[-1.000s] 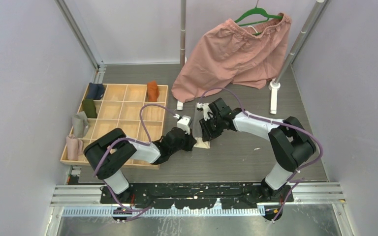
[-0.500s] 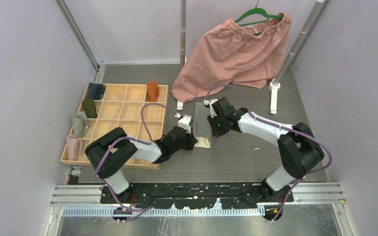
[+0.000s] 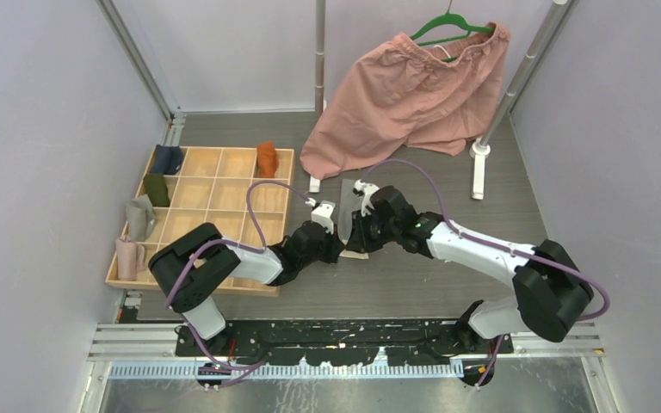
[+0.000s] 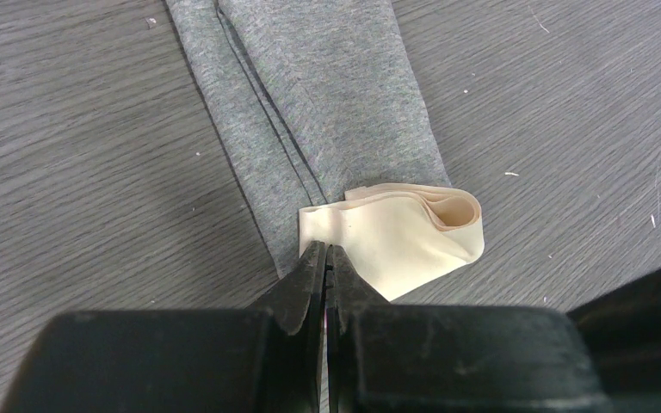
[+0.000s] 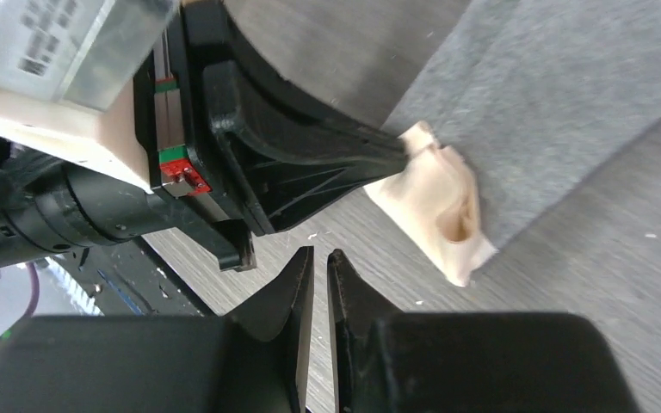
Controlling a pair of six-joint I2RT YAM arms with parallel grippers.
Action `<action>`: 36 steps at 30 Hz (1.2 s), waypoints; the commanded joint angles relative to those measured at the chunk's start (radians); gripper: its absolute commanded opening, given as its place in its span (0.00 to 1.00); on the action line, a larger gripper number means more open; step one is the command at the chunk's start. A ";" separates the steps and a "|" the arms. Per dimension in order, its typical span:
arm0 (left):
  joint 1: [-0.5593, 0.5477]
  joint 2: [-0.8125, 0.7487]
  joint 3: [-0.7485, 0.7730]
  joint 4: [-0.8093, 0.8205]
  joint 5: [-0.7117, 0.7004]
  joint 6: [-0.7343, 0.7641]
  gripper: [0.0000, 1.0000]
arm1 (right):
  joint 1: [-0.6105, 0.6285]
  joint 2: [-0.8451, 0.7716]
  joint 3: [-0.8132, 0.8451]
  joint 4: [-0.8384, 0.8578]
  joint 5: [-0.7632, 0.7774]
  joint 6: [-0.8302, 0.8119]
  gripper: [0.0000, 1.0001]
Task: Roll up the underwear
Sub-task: Roll the underwear to the center of the board.
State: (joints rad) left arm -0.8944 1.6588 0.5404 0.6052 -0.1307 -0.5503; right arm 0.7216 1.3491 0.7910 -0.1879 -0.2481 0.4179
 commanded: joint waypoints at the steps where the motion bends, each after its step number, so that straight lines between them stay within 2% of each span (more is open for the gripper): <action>1: 0.003 0.013 0.017 -0.035 -0.001 -0.001 0.01 | 0.046 0.070 0.007 0.060 0.032 0.055 0.17; 12: 0.003 0.015 0.018 -0.037 0.004 0.004 0.01 | 0.053 0.172 0.032 -0.014 0.274 0.064 0.17; 19: 0.003 0.014 0.018 -0.041 0.003 0.010 0.01 | 0.053 0.166 0.059 -0.126 0.347 0.065 0.17; 29: 0.003 0.007 0.014 -0.042 0.005 0.013 0.01 | 0.052 0.179 0.089 -0.256 0.527 0.048 0.20; 32: 0.004 0.007 0.013 -0.042 0.007 0.013 0.01 | 0.051 0.145 0.086 -0.247 0.536 0.032 0.21; 36: 0.003 0.004 0.015 -0.044 0.011 0.011 0.01 | 0.050 0.035 0.068 -0.193 0.566 -0.068 0.30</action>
State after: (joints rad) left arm -0.8944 1.6588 0.5442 0.5976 -0.1253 -0.5495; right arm 0.7746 1.5066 0.8440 -0.4301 0.2497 0.4404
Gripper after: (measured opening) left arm 0.012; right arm 0.273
